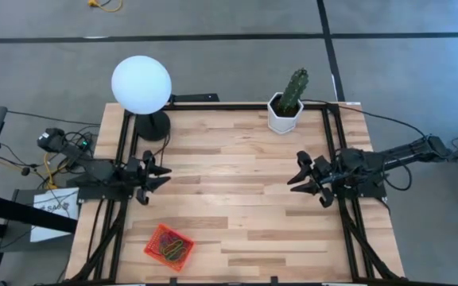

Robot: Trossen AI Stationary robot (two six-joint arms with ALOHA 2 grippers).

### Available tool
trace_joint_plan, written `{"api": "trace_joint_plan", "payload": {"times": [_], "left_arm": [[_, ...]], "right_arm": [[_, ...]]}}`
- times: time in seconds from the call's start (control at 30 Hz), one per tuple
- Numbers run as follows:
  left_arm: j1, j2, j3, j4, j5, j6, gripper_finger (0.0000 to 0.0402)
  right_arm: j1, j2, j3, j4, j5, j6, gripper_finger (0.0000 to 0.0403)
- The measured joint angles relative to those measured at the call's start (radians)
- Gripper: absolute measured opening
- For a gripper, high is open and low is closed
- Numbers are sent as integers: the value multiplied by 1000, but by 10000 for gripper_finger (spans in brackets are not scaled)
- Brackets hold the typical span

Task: Pick and place rubber bands into bin
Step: Return to home position

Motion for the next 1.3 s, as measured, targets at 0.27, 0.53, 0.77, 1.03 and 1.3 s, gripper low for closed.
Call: {"api": "trace_joint_plan", "payload": {"times": [0.27, 0.53, 0.77, 1.03, 1.3], "left_arm": [[0, -28, 1, 13, 15, 25, 119], [0, -28, -5, -1, 29, 24, 119], [0, -28, -6, -11, -17, 28, 119], [0, -28, -7, -16, -44, 79, 119], [0, -28, -7, -107, -44, 70, 119]], "right_arm": [[0, -21, -1, -12, 1, -17, 102], [59, 29, -196, 420, 13, -36, 102], [23, -26, -224, 350, 14, -2, 102], [-62, -143, -224, 187, -25, 30, 102], [-72, -223, -224, 68, -23, 32, 102]]}}
